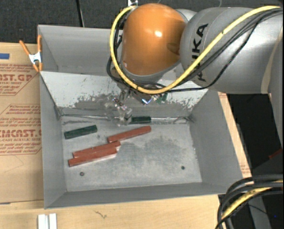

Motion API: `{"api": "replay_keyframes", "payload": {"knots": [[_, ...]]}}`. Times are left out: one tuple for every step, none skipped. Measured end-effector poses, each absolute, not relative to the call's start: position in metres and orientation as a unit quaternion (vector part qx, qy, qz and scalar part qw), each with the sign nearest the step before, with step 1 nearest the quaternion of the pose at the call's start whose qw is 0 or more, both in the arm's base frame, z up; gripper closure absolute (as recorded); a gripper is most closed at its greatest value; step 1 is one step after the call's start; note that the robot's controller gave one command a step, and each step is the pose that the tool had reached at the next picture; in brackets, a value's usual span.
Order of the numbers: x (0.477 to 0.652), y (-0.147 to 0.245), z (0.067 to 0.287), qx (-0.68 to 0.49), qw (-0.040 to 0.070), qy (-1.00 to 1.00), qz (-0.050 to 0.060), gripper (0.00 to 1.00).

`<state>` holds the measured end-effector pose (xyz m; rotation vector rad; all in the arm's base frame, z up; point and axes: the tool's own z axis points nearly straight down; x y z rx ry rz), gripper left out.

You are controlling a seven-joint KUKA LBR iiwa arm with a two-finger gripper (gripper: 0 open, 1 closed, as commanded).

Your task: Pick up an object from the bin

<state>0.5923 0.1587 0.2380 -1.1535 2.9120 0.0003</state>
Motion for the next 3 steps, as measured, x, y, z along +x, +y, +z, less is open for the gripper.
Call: {"api": "replay_keyframes", "payload": {"knots": [[0.539,0.215,0.170,-0.443,-0.002,0.897,0.002,1.00],[0.542,0.213,0.173,-0.440,0.001,0.898,0.001,0.00],[0.564,0.183,0.066,-0.545,-0.001,0.839,0.001,0.00]]}}
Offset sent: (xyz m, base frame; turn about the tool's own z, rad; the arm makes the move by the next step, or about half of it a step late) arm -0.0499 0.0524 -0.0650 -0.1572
